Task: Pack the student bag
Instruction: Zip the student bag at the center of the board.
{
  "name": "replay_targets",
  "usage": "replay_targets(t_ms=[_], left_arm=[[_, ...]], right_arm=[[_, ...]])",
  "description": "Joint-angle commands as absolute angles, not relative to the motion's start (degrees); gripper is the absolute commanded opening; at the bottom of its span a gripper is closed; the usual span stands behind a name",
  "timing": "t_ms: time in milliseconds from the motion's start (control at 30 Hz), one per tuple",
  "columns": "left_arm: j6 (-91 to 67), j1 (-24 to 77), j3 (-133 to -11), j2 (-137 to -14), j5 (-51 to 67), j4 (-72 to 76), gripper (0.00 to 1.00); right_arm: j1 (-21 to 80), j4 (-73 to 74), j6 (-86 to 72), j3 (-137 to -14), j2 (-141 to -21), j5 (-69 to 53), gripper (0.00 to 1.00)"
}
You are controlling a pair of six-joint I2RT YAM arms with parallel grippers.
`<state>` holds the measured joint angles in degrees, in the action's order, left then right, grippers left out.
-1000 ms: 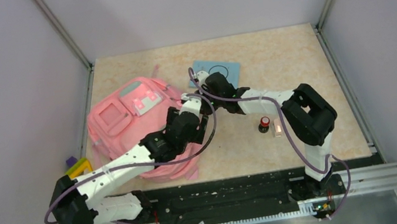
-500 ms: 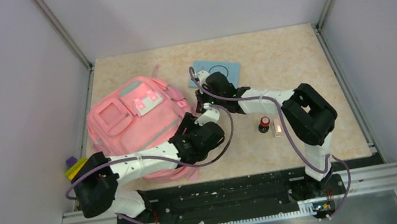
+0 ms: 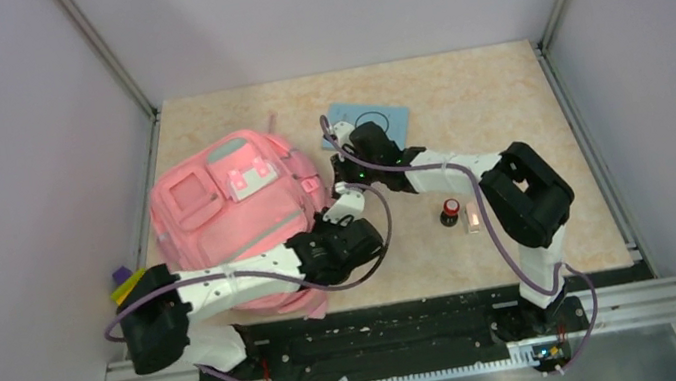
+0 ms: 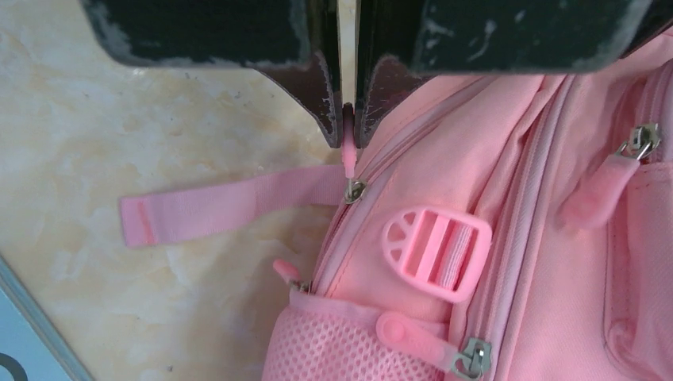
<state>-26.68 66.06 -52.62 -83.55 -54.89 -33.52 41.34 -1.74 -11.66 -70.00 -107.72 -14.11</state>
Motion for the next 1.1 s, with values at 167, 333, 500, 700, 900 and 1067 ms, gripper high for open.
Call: replay_targets(t_ms=[167, 333, 500, 700, 900, 1067], left_arm=[[-24.82, 67.35, -45.50, -55.17, -32.24, -36.88, 0.00], [-26.23, 67.25, -45.72, -46.35, -31.34, -40.03, 0.00], [-27.84, 67.24, -49.24, -43.52, -34.07, -44.98, 0.00], [-27.51, 67.24, -50.19, -42.09, -35.34, -45.88, 0.00], [-25.35, 67.21, -48.40, -42.46, -28.87, -41.83, 0.01], [-25.22, 67.11, -48.31, -43.49, -25.57, -36.21, 0.64]], right_arm=[[41.06, -0.71, -8.59, -79.27, -109.33, -14.61, 0.00], [42.53, -2.58, -7.71, -79.98, -110.66, -12.19, 0.00], [43.24, -6.59, -9.32, -75.99, -109.59, -8.48, 0.00], [43.18, -10.24, -10.77, -69.22, -104.53, -3.34, 0.00], [43.16, -6.06, -13.20, -64.66, -97.50, -4.57, 0.39], [43.03, -4.21, -14.44, -58.29, -87.98, -5.04, 0.71]])
